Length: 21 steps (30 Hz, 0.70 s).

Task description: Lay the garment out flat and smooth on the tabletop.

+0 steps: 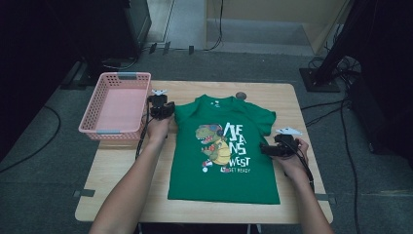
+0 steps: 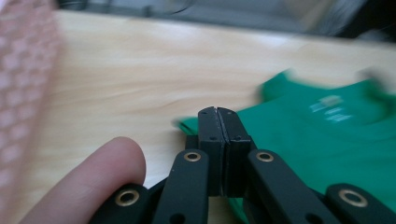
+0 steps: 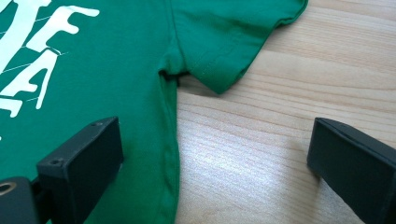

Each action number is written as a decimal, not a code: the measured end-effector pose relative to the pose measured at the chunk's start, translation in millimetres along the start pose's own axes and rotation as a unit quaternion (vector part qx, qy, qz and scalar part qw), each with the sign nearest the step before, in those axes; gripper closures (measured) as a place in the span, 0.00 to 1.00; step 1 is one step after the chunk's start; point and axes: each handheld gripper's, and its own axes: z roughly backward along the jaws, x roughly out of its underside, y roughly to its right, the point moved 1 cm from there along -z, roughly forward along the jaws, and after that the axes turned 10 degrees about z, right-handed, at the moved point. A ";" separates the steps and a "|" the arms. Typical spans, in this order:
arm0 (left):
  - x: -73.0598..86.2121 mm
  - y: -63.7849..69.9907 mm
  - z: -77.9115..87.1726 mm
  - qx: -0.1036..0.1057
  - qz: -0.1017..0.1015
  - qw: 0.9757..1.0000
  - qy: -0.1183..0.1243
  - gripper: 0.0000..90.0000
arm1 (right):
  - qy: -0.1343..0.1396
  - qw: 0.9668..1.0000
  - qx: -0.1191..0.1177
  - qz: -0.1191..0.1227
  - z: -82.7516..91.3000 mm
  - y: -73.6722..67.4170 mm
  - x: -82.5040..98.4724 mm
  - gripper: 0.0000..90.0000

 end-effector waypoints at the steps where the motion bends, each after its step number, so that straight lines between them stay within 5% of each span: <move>1: 1.8 -3.6 -2.4 -0.008 0.009 1.000 -0.005 1.00 | 0.000 1.000 0.000 0.000 0.0 0.0 0.0 0.04; 3: 4.1 -8.4 -5.6 -0.027 0.014 1.000 -0.008 0.92 | 0.000 1.000 0.000 0.000 0.0 0.0 0.0 0.04; 5: 2.9 -7.4 -5.5 0.013 0.022 1.000 0.002 0.79 | 0.000 1.000 0.000 0.000 0.0 0.0 0.0 0.04; 7: 2.0 0.4 -5.0 0.043 -0.002 0.999 0.020 0.71 | 0.000 1.000 0.000 0.000 0.0 0.0 0.0 0.04; 9: 1.3 7.3 -10.3 0.034 -0.027 0.999 0.024 0.67 | 0.000 1.000 0.000 0.000 0.0 0.0 0.0 0.04; 13: 3.3 4.1 -33.6 0.014 -0.022 1.000 0.005 0.61 | 0.000 1.000 0.000 0.000 0.1 0.1 0.2 0.04; 17: 14.6 7.4 -49.7 -0.028 -0.078 0.997 -0.002 0.51 | 0.000 1.000 0.000 0.001 0.6 0.3 0.6 0.04; 21: 15.7 6.3 -54.4 -0.070 -0.064 0.995 0.013 0.37 | 0.000 1.000 0.000 0.001 0.6 0.3 0.6 0.04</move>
